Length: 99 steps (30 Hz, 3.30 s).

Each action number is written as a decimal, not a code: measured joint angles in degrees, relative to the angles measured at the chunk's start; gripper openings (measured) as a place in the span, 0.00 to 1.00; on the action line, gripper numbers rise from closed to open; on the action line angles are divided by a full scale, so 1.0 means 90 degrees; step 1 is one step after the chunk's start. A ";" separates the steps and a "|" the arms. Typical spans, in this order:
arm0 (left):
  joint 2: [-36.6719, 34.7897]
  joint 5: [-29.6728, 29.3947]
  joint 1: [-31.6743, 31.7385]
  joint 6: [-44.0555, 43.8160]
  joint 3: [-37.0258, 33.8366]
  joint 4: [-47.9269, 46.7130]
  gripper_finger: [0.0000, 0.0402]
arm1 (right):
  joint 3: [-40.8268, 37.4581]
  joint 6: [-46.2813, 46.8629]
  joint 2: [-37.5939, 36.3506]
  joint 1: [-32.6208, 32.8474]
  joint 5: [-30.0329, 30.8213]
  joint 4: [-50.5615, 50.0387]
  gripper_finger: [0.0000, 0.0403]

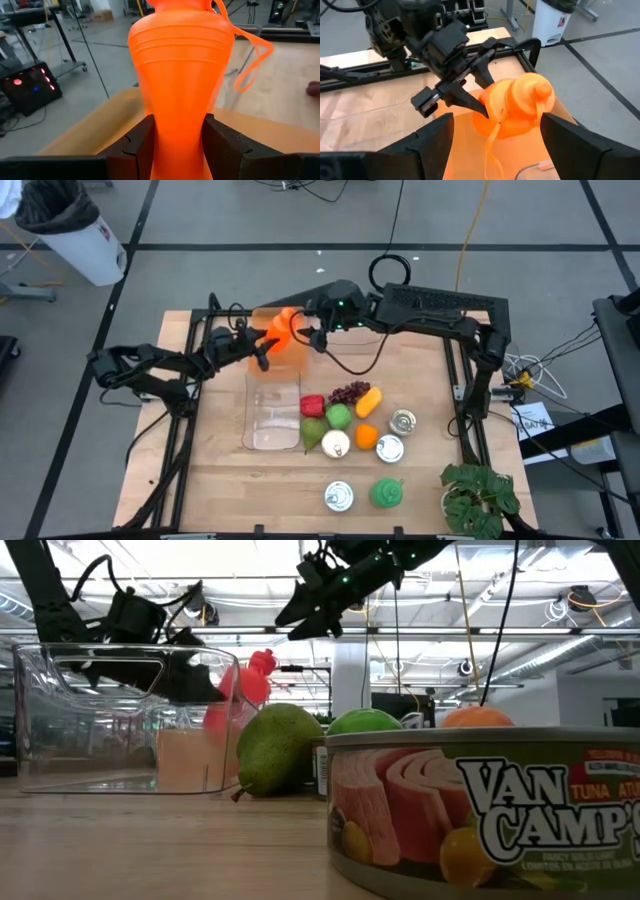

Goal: Pick & Place Food Item
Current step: Put the orange tumbler into the orange bin

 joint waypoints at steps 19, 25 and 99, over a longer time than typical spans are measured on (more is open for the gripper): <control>-0.0008 0.1144 -0.0740 -0.0499 -0.0027 0.1890 0.37 | -0.0769 -0.0092 -0.0111 0.0202 -0.0328 0.1020 0.69; -0.0007 0.1844 -0.0749 -0.0927 -0.0027 0.2402 0.37 | -0.0780 -0.0200 -0.0117 0.0435 -0.0787 0.1525 0.69; -0.3325 0.2546 -0.1042 -0.0447 0.2180 -0.5209 0.40 | -0.0866 -0.0952 -0.0073 0.1288 0.0049 0.0851 0.41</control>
